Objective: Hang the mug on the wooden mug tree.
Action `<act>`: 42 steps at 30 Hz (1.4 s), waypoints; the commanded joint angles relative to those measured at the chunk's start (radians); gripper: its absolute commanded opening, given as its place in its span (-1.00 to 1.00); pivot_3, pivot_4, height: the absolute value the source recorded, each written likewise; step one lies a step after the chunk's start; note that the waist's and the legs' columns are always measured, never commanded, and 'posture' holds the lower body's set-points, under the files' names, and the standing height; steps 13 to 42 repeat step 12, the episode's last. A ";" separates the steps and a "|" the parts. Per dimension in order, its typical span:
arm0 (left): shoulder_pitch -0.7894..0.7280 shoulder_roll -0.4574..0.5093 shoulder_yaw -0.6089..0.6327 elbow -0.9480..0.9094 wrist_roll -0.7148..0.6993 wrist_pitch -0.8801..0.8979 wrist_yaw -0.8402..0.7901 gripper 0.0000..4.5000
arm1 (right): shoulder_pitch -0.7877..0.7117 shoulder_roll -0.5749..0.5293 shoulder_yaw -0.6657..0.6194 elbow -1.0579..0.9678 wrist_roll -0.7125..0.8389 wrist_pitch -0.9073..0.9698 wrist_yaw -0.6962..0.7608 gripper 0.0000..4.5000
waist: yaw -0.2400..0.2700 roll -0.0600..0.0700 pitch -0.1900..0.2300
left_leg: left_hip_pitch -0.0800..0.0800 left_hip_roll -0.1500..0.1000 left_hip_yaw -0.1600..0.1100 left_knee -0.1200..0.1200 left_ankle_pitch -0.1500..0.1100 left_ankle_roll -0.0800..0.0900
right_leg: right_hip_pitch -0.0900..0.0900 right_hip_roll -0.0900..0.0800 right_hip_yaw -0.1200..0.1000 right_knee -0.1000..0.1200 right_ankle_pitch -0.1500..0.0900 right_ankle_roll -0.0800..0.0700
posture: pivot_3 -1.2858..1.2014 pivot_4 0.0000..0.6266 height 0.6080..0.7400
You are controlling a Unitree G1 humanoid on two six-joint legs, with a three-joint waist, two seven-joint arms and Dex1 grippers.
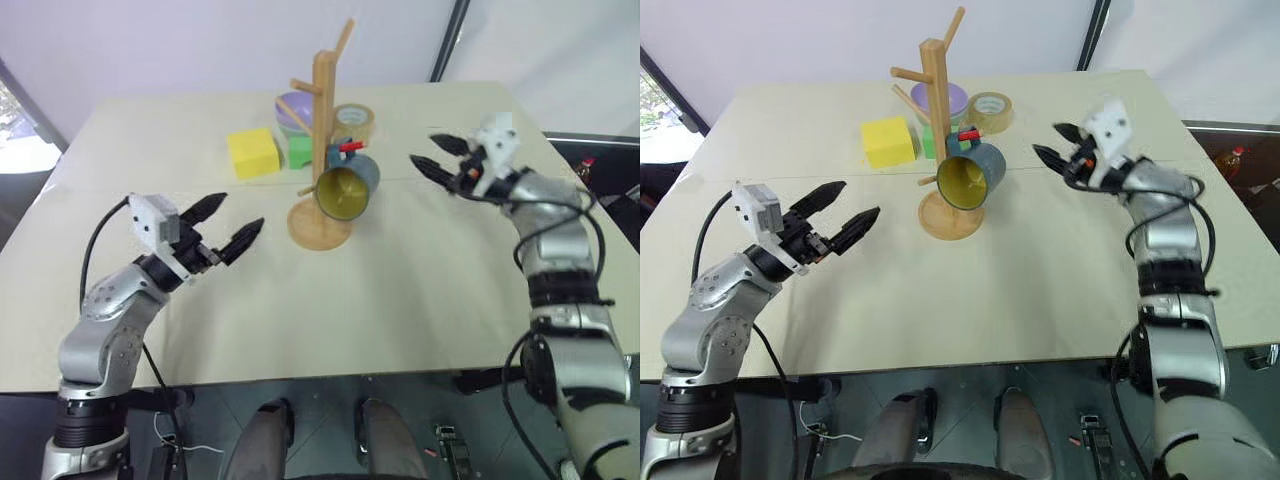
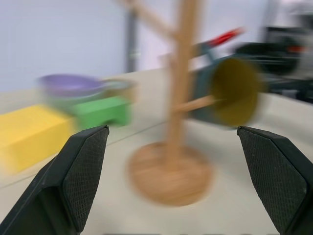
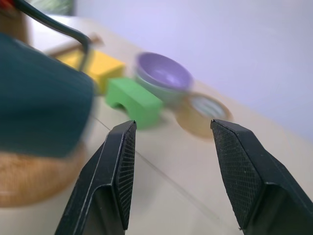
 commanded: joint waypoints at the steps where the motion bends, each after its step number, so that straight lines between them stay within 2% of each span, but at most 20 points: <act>1: 0.038 -0.032 0.042 0.050 0.083 -0.082 0.080 1.00 | 0.133 0.062 -0.040 -0.159 0.075 -0.015 -0.038 0.11 | -0.003 0.000 0.000 | 0.000 0.000 0.000 0.000 0.000 0.000 | 0.000 0.000 0.000 0.000 0.001 0.001 | 0.03 -0.52 1.00; 5: 0.068 -0.072 0.065 0.127 0.151 -0.136 0.159 1.00 | 0.302 0.130 -0.006 -0.289 0.095 0.000 -0.047 0.11 | 0.001 0.000 0.000 | 0.001 0.001 0.000 0.001 0.000 0.000 | 0.000 0.001 0.000 0.002 0.001 0.001 | 0.03 -0.52 1.00; 10: 0.116 -0.080 0.064 0.156 0.178 -0.172 0.166 1.00 | 0.389 0.172 0.043 -0.375 0.099 0.032 -0.059 0.11 | 0.002 0.000 0.000 | 0.001 0.001 0.000 0.003 0.000 -0.001 | 0.001 0.001 0.001 0.001 0.002 -0.001 | 0.03 -0.52 1.00; 42: 0.129 -0.086 0.074 0.152 0.159 -0.175 0.161 1.00 | 0.396 0.179 0.047 -0.376 0.102 0.037 -0.063 0.11 | 0.003 0.000 0.000 | 0.001 0.001 0.000 0.003 0.000 -0.001 | 0.001 0.001 0.001 0.001 0.002 -0.001 | 0.03 -0.52 1.00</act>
